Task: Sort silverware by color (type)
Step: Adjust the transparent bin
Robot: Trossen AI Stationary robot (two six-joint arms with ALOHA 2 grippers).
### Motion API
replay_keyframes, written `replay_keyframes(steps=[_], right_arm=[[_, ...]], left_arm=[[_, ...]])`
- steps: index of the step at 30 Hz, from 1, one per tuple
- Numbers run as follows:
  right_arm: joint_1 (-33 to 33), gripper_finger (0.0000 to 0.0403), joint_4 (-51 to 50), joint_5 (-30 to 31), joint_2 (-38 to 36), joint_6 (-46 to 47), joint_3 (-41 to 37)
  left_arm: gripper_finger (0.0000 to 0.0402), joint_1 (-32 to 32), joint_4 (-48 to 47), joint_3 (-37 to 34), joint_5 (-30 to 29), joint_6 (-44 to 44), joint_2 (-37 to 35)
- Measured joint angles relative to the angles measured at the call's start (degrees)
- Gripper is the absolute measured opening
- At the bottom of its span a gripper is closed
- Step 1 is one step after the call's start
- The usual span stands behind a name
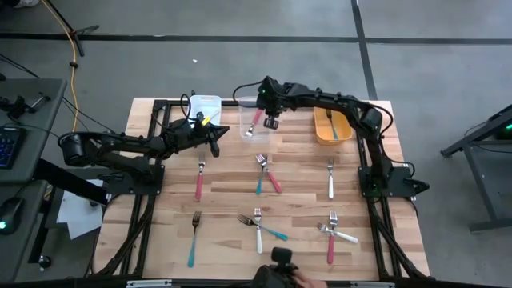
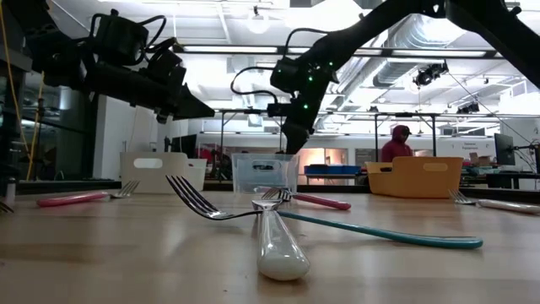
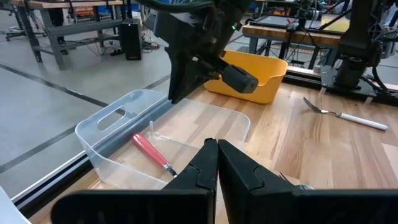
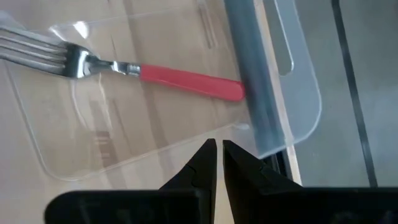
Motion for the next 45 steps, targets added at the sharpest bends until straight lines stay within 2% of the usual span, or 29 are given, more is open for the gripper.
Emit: replay_keyframes(steps=[4, 13, 20, 23, 27, 29, 31, 38, 43, 45], right_arm=[[-0.6, 0.0021, -0.3, 0.1, 0.0, 0.0, 0.0], [-1.1, 0.0021, -3.4, 5.1, 0.0, 0.2, 0.0], [-1.1, 0.0021, -3.2, 5.4, 0.0, 1.9, 0.0], [-1.1, 0.0021, -0.7, 3.9, 0.0, 2.7, 0.0], [-0.6, 0.0021, 1.8, -3.9, -0.1, 2.5, 0.0], [0.2, 0.0021, 0.1, -3.7, -0.6, 2.1, -0.1], [0.9, 0.0021, -2.7, -0.7, -1.7, 1.8, -0.1], [0.1, 0.0005, -13.4, 5.5, -7.4, 5.5, -0.1], [-0.4, 0.0002, -16.9, 7.8, -9.2, 8.4, -0.1], [-0.3, 0.0001, -18.0, 7.8, -9.2, 8.7, -0.3]], left_arm=[[0.0003, 0.0, 0.0, 0.0, 0.0, 0.0, 0.0], [0.0003, 0.0, 0.0, 0.0, 0.0, 0.0, 0.0], [0.0003, 0.0, 0.0, 0.0, 0.0, 0.0, 0.0], [0.0003, 0.0, 0.0, 0.0, 0.0, 0.0, 0.0], [0.0003, 0.0, -1.0, 0.0, 0.4, 0.0, 0.0], [0.0003, 0.0, -2.3, 0.0, 1.3, 0.0, 0.0], [0.0002, 0.0, -2.5, 0.0, 1.5, 0.0, 0.7], [0.0001, -0.9, -4.8, 5.1, 1.7, -0.6, 8.5], [0.0, -1.9, -11.4, 13.3, 1.2, 0.4, 17.4], [0.0, -1.8, -15.0, 16.6, -1.1, 0.4, 20.4]])
